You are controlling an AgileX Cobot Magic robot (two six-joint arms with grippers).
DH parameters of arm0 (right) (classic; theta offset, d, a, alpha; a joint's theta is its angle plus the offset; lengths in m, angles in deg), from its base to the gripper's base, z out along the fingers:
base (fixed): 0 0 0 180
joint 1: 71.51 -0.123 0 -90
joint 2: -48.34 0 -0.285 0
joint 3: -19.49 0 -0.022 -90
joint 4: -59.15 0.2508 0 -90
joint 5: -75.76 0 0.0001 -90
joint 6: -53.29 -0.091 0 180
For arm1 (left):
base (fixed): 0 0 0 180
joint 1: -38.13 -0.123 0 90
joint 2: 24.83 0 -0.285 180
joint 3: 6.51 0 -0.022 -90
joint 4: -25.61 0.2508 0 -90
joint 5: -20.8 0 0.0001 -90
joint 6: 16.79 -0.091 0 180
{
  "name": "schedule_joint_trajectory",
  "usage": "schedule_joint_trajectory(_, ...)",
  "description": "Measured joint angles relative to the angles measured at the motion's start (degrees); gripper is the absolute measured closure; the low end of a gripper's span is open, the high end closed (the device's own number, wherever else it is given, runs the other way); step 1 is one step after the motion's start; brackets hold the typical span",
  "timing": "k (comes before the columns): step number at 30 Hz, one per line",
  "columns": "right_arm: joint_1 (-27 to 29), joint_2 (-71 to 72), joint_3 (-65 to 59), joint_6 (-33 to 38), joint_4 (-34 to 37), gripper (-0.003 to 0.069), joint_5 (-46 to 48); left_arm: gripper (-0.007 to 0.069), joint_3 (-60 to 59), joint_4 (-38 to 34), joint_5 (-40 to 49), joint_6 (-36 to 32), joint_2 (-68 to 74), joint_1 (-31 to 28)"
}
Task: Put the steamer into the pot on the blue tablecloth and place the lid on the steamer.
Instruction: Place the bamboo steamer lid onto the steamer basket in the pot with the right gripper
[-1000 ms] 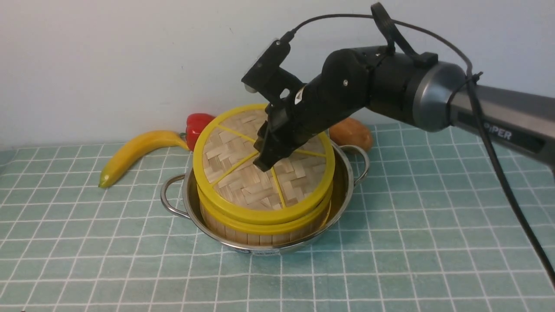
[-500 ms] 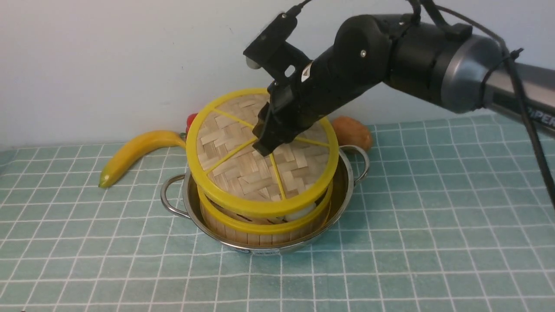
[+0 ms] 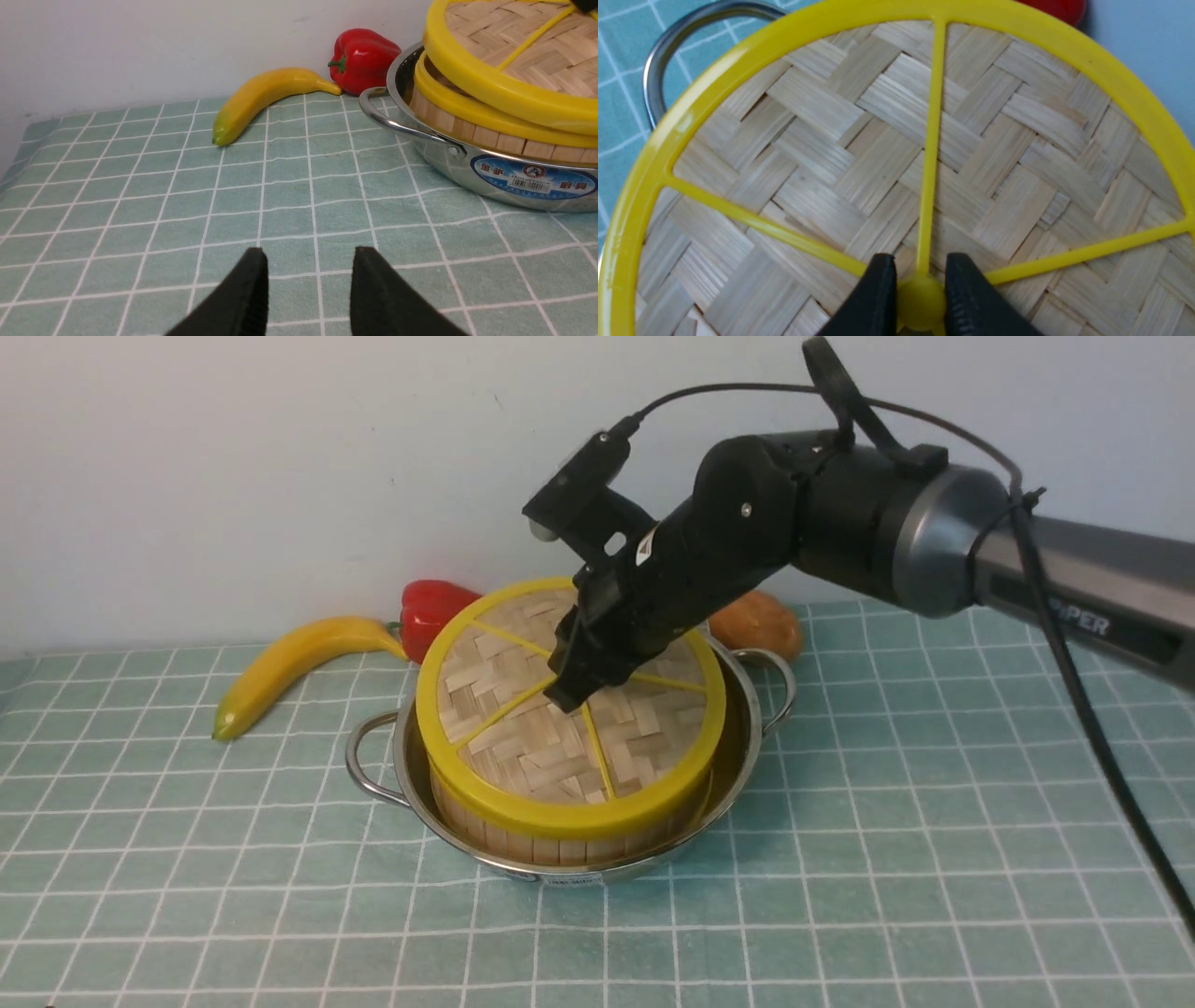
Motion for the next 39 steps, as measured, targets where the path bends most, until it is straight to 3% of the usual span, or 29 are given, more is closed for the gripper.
schedule_joint_trajectory(39,0.0,-3.5,0.0,0.2,-0.6,0.0512,-3.9,0.0382,0.0,0.0,0.0,0.0,0.0,0.0)
